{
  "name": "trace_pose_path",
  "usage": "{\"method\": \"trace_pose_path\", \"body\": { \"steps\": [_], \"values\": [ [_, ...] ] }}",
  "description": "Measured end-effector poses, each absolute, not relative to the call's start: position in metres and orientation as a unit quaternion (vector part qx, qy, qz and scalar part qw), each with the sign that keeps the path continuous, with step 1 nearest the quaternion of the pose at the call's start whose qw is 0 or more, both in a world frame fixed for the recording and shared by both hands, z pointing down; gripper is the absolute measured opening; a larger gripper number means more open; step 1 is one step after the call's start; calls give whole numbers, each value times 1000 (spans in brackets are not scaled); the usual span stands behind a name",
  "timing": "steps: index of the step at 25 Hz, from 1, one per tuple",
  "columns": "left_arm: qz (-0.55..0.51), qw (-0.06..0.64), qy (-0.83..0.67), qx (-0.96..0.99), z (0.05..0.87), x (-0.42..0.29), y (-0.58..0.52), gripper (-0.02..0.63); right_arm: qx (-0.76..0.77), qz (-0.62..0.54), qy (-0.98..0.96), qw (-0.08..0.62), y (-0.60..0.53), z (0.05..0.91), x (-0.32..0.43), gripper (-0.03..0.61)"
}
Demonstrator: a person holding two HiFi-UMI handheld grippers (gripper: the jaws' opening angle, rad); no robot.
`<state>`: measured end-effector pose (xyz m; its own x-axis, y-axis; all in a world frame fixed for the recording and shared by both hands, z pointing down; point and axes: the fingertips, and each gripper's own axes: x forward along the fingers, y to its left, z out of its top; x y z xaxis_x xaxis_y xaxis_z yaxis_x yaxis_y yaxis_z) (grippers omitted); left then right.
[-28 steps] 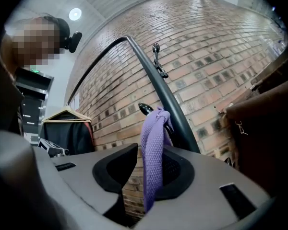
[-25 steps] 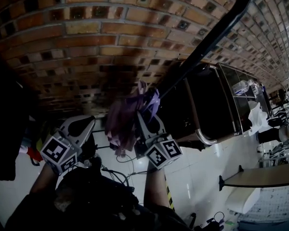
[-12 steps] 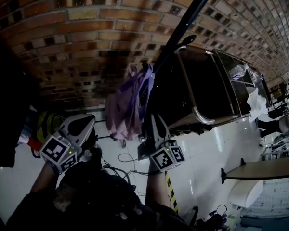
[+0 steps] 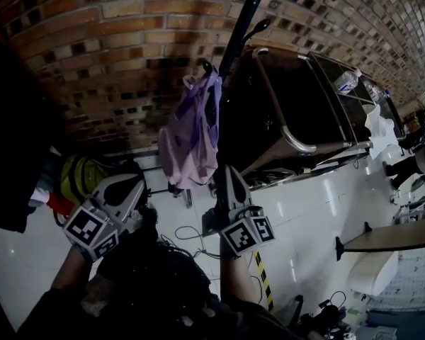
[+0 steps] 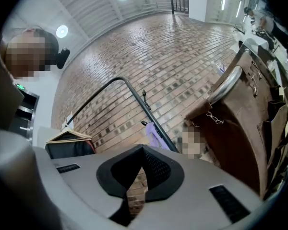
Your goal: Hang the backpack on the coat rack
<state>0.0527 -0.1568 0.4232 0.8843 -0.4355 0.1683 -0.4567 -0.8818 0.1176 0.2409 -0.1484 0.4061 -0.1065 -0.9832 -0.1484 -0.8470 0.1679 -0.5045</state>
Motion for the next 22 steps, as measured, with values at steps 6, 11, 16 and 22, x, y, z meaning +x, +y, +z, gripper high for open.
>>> {"method": "trace_pose_path", "body": {
  "steps": [6, 11, 16, 22],
  "values": [
    [65, 77, -235, 967, 423, 50, -130, 31, -620, -131, 755, 166, -129, 411, 217, 0],
    [57, 76, -247, 964, 420, 49, -123, 31, -604, -122, 776, 134, -122, 411, 202, 1],
    [56, 75, -260, 961, 424, 51, -116, 31, -593, -112, 790, 110, -115, 419, 197, 0],
    [60, 79, -270, 958, 425, 60, -106, 31, -585, -116, 798, 85, -105, 424, 200, 2]
  ]
}}
